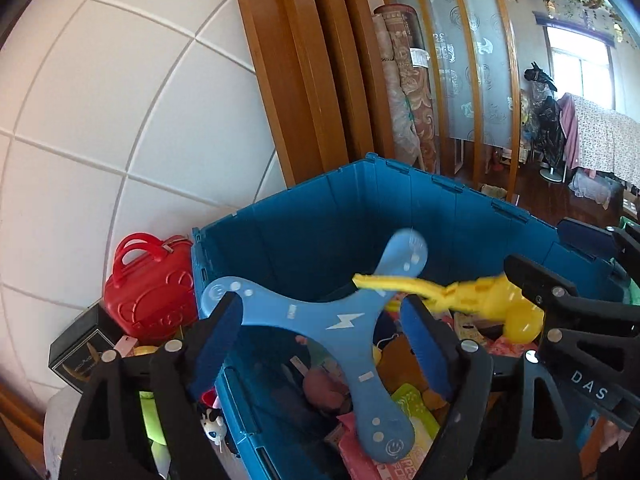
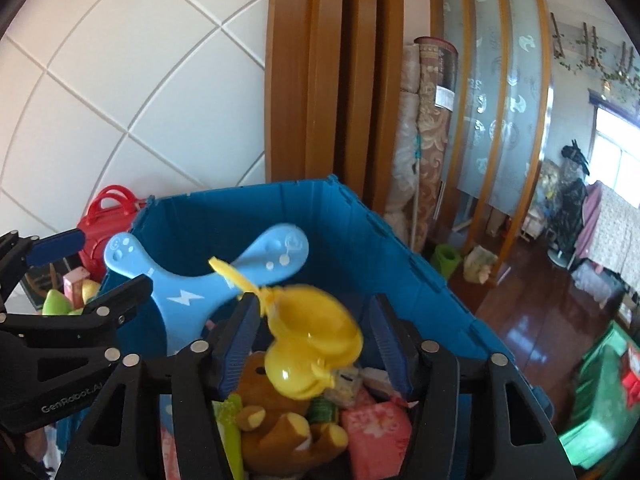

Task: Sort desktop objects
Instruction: 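Open both tools to drop the boomerang and duck clip into the crate, then withdraw both tools from the crate back toward the pile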

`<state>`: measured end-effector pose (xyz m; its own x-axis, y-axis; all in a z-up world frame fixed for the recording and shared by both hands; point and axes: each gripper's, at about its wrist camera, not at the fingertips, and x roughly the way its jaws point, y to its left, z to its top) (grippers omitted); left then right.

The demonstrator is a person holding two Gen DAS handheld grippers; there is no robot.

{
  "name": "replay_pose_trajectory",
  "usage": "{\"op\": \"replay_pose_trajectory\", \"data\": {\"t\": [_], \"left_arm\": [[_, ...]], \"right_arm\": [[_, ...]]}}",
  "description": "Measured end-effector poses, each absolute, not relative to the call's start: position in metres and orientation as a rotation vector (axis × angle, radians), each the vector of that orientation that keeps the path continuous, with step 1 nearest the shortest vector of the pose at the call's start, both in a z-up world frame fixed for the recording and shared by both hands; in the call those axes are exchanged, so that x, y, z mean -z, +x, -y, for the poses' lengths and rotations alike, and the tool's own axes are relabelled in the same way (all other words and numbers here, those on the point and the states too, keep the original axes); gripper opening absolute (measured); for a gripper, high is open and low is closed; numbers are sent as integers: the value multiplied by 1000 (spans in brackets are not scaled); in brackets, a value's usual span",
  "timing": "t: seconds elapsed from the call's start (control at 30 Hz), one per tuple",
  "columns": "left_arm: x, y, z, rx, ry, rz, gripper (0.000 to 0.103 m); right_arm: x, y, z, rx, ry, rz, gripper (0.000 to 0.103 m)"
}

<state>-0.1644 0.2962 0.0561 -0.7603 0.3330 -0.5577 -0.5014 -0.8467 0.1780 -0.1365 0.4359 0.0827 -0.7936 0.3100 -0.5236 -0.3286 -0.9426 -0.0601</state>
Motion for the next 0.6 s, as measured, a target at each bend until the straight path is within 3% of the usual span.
{"op": "replay_pose_trajectory", "data": {"t": [0.17,0.6], "left_arm": [[-47,-168,-283,-2545,-780,-409,81],[-37,-154,-272,-2526,-783,-379,82]], "right_arm": [[-77,-132,-432,-2692,-805,-53,96],[-76,-111,-421,-2666,-812,-29,103]]}}
